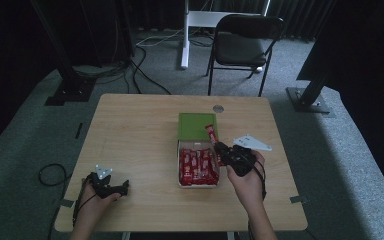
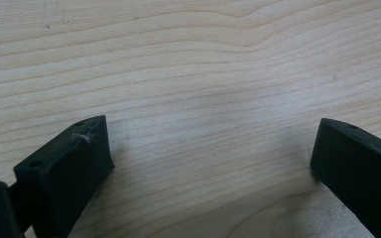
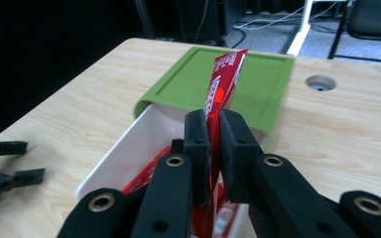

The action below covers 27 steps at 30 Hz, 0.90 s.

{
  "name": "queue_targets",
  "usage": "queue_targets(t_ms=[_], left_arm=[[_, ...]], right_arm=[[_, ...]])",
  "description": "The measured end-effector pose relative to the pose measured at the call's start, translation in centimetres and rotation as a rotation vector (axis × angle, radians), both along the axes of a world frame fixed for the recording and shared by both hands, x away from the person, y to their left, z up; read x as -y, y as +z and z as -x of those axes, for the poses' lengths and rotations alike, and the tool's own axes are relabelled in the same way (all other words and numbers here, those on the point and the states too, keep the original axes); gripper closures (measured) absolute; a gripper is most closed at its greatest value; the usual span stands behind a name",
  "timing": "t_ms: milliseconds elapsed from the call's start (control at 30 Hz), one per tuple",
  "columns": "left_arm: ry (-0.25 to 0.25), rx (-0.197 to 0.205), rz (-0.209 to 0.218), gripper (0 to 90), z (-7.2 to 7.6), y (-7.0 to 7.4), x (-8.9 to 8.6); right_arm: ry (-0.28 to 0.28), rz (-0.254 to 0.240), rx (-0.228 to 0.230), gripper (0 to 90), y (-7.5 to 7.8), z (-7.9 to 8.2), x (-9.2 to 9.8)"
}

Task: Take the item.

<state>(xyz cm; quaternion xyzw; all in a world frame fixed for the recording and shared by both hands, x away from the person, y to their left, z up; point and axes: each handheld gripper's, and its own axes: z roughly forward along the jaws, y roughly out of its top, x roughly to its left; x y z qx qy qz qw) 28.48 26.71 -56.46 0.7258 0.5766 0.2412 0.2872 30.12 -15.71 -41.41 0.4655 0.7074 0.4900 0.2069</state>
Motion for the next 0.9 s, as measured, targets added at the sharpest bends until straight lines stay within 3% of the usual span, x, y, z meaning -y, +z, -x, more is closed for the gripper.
queue_targets(t_ms=[467, 900], left_arm=[[0.000, 0.001, 0.000, 3.1, 0.0, 0.0, 0.0], [0.001, 0.002, 0.000, 3.1, 0.0, 0.0, 0.0]], right_arm=[[-0.112, -0.003, 0.010, 82.9, -0.1, -0.8, 4.2], [-0.186, 0.027, 0.012, 82.9, -1.3, -1.1, 7.1]])
